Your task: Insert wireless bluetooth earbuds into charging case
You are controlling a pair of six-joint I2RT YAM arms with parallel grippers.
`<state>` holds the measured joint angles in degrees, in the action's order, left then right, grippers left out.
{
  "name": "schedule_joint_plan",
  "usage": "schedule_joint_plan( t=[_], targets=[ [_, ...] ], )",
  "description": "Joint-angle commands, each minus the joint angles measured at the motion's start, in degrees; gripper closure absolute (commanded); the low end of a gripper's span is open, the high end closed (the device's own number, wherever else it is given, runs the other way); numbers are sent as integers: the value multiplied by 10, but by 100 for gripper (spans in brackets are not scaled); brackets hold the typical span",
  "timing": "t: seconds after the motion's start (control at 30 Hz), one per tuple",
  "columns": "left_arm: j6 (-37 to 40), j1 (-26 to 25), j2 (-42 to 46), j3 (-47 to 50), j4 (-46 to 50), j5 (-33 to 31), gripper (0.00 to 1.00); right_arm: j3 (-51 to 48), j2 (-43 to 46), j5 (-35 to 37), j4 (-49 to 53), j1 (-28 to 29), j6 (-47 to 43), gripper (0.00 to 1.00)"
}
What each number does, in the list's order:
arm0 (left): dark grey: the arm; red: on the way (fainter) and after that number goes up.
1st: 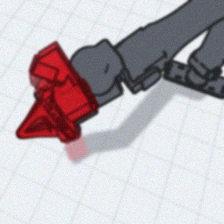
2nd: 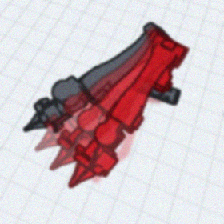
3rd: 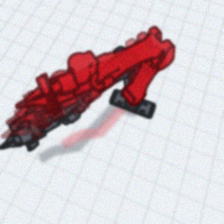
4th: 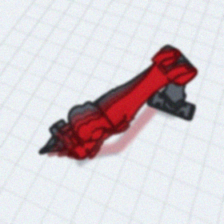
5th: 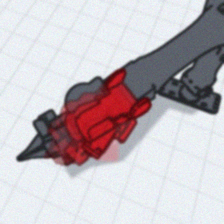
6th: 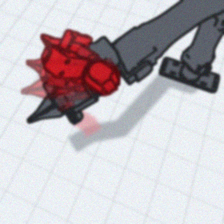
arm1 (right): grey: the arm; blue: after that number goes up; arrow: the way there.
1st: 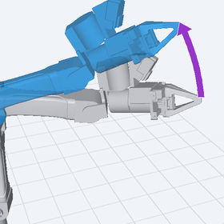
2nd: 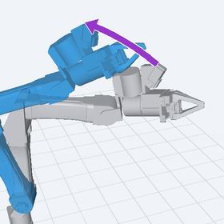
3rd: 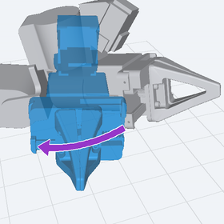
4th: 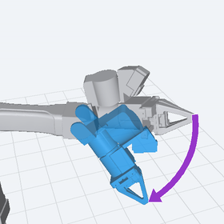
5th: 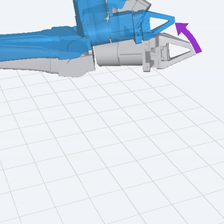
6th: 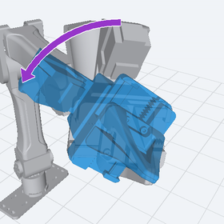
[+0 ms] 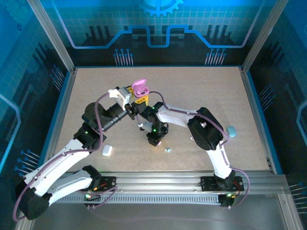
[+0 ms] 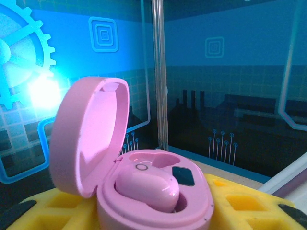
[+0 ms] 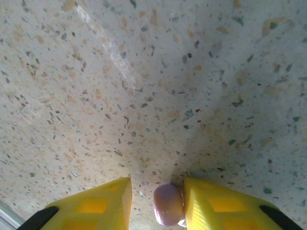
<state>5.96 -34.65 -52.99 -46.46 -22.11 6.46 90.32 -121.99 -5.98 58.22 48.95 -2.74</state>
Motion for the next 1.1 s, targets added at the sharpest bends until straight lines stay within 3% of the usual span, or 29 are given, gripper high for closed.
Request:
schedule_joint_plan(
  t=[0.0,0.8,1.07],
  targets=[
    [-8,3,8,-15,-10,9,53,15,-10,30,23,14,-18,66],
    [-8,3,2,-15,-10,10,53,6,-1,58,23,10,28,82],
    [-8,3,-12,-13,-12,7,53,-68,114,-14,-45,-68,108,84]
  ],
)
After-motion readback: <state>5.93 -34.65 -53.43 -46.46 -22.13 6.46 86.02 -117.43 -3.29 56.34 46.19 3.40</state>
